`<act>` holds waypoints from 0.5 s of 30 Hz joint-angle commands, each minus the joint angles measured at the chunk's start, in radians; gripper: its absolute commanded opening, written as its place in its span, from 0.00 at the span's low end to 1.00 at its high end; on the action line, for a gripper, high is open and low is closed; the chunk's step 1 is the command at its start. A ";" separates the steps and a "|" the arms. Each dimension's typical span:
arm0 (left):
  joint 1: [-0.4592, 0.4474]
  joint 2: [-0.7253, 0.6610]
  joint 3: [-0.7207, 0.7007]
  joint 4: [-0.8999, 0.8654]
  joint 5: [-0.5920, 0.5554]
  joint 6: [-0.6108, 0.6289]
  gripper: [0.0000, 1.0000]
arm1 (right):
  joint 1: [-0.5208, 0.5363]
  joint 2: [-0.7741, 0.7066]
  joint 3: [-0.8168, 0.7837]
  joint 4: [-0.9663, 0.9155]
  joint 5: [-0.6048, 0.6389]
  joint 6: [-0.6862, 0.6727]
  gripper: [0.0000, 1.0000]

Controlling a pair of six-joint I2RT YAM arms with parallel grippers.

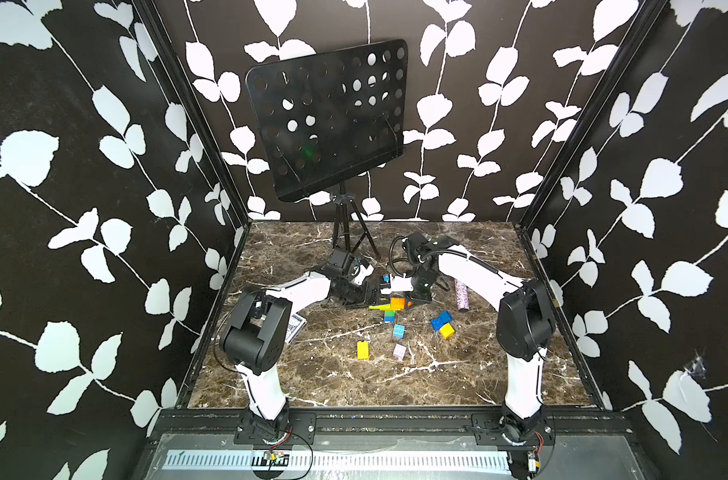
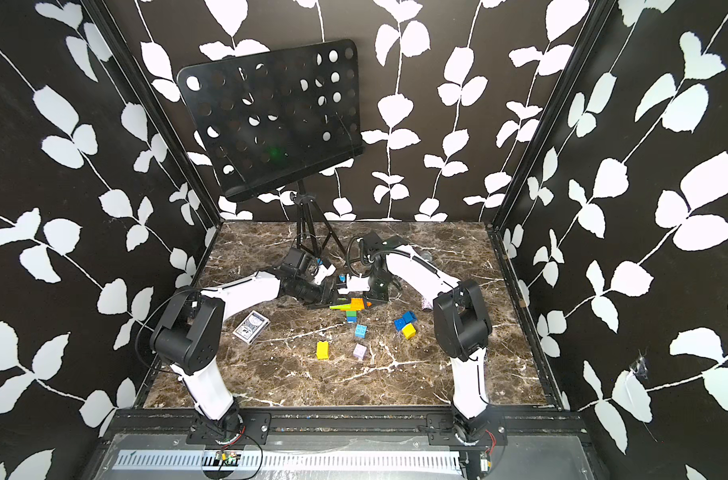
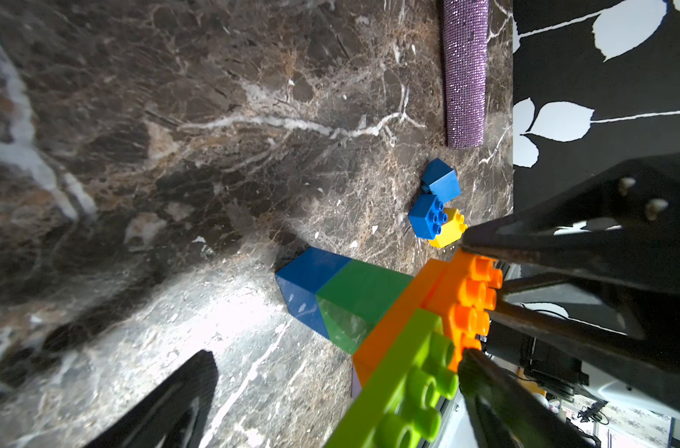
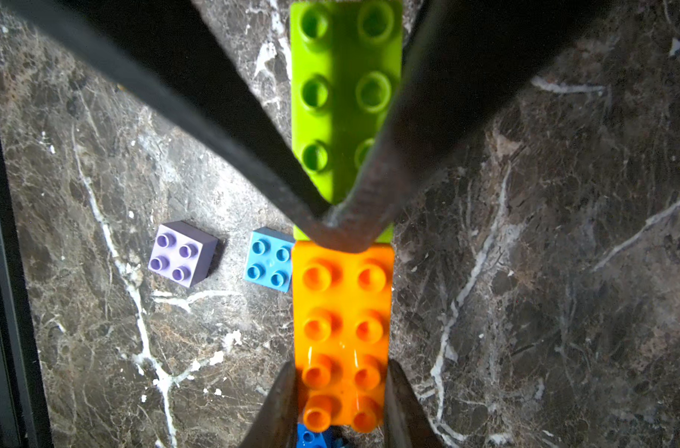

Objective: Assemble a fork with lego
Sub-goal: Assemble the lego brick with the lego brick.

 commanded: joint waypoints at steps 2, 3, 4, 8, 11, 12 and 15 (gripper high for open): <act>-0.018 -0.021 -0.018 0.026 0.017 -0.003 0.99 | 0.023 0.012 -0.006 0.003 0.048 -0.036 0.20; -0.019 -0.020 -0.020 0.029 0.014 -0.007 0.99 | 0.026 0.014 -0.001 -0.003 0.059 -0.040 0.20; -0.019 -0.020 -0.022 0.035 0.012 -0.013 0.99 | 0.030 0.019 0.008 -0.013 0.065 -0.045 0.20; -0.022 -0.023 -0.027 0.062 0.014 -0.033 0.99 | 0.036 0.043 0.045 -0.056 0.071 -0.048 0.20; -0.028 -0.025 -0.035 0.084 0.020 -0.051 0.99 | 0.038 0.045 0.052 -0.057 0.057 -0.045 0.20; -0.028 -0.027 -0.043 0.096 0.024 -0.058 0.99 | 0.038 0.044 0.052 -0.055 0.051 -0.041 0.20; -0.027 -0.023 -0.062 0.116 0.020 -0.071 0.99 | 0.040 0.042 0.052 -0.048 0.036 -0.032 0.21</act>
